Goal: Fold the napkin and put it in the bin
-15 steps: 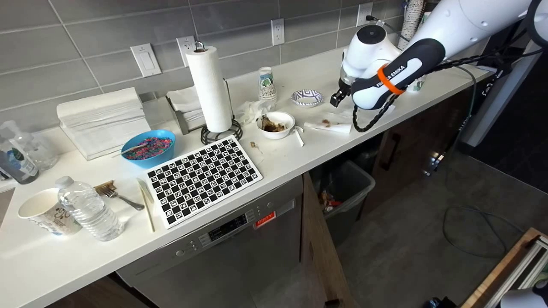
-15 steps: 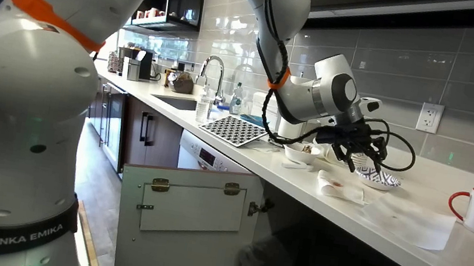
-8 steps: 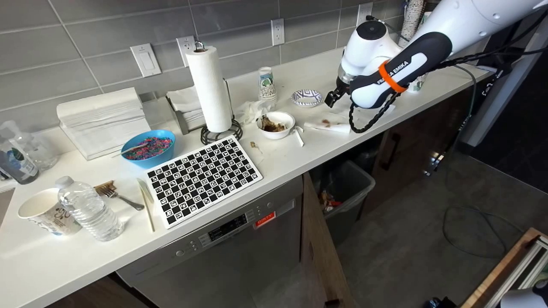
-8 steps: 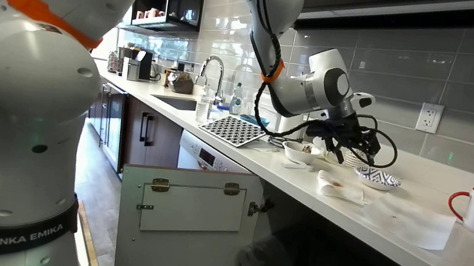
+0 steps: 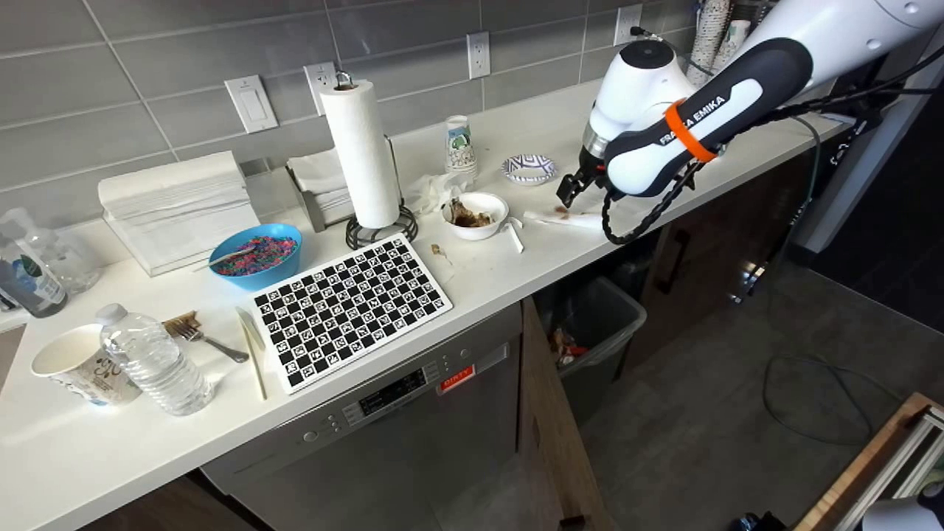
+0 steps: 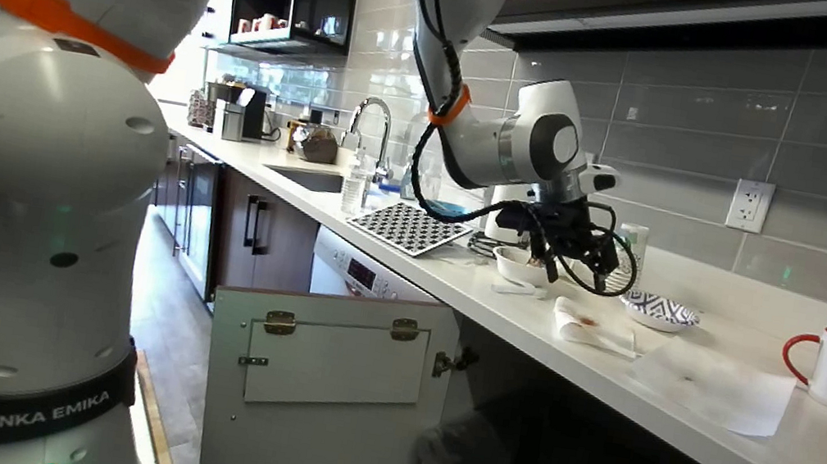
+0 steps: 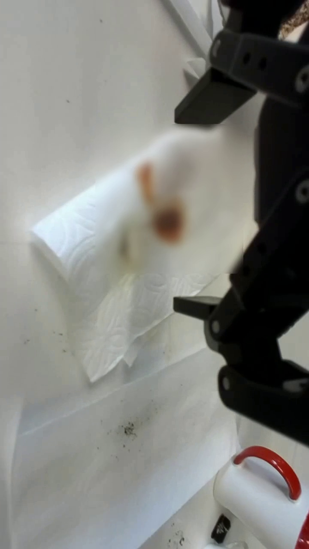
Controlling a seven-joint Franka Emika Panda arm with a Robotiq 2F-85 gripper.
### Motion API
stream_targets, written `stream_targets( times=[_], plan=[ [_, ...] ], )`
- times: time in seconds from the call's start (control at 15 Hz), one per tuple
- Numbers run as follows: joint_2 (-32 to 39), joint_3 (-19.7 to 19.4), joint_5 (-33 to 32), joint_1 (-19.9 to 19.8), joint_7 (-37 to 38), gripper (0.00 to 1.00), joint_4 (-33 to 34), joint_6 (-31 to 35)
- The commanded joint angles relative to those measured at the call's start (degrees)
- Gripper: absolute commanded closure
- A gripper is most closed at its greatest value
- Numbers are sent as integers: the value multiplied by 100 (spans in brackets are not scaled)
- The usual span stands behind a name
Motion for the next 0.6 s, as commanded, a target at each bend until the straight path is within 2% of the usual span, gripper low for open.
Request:
stream_targets(
  times=[0.0,0.53],
  plan=[
    [-41,412,336,-399,-630,0,-242,-89],
    [321,902,604,-924,-1830,0,-39,-15]
  ],
)
